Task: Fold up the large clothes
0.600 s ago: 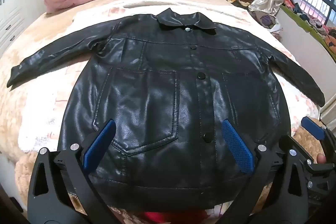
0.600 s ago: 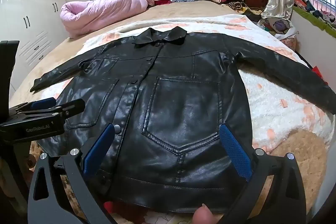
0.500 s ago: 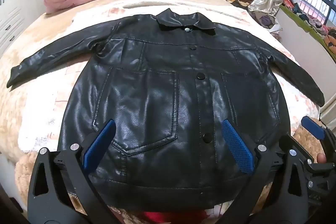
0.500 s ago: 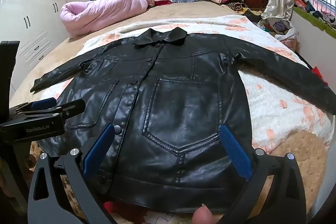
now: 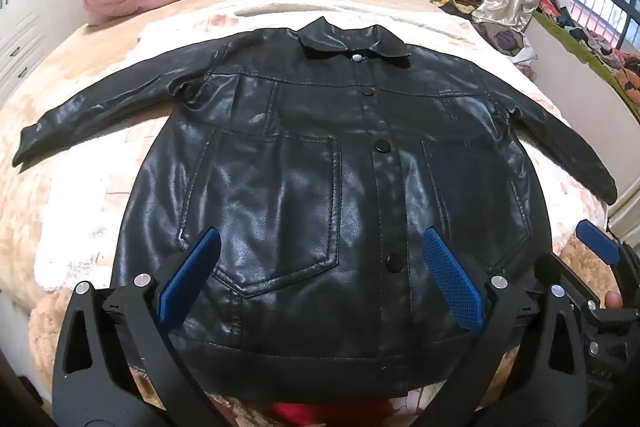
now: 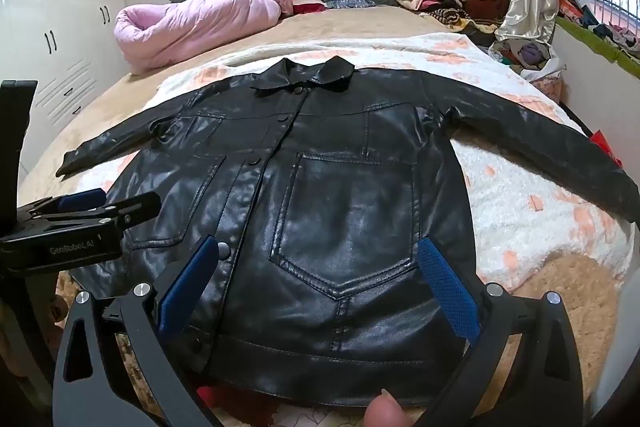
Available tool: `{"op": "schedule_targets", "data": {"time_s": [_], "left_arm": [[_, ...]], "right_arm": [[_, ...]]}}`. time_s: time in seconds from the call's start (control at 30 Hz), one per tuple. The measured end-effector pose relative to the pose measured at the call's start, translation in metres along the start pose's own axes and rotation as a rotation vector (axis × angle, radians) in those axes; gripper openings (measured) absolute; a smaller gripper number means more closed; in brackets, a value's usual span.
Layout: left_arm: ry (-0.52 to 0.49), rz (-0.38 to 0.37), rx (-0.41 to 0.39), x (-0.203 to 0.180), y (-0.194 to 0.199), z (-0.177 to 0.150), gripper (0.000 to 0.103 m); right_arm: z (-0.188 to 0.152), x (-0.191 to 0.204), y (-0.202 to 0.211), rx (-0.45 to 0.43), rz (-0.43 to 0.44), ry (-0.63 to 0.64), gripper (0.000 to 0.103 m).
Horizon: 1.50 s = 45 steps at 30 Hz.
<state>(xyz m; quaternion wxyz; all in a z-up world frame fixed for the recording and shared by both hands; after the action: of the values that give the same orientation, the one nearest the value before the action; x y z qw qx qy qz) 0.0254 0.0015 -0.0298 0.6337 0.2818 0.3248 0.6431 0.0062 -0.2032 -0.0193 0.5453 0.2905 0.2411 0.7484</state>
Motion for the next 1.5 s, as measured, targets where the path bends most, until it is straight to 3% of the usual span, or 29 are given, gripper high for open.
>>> {"op": "schedule_targets", "data": {"time_s": [1.5], "left_arm": [[-0.006,0.005,-0.016,0.0027,0.0058,0.0043,0.094]], "right_arm": [[-0.0015,0.0013,0.0004,-0.004,-0.010,0.010,0.099]]}}
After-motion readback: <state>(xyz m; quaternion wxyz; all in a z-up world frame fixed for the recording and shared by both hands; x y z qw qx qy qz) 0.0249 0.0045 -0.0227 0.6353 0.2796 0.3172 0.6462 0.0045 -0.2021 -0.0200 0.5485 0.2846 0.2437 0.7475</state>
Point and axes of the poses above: each gripper's, at about its wrist camera, not at the fingertips, and y roughly against the way its jaws point, x to its left, z to its top, the point moved 4 cm from there along -y, roughly the way its jaws point, and after that the axes turned 3 degrees about -y, right-handed, at the moved point
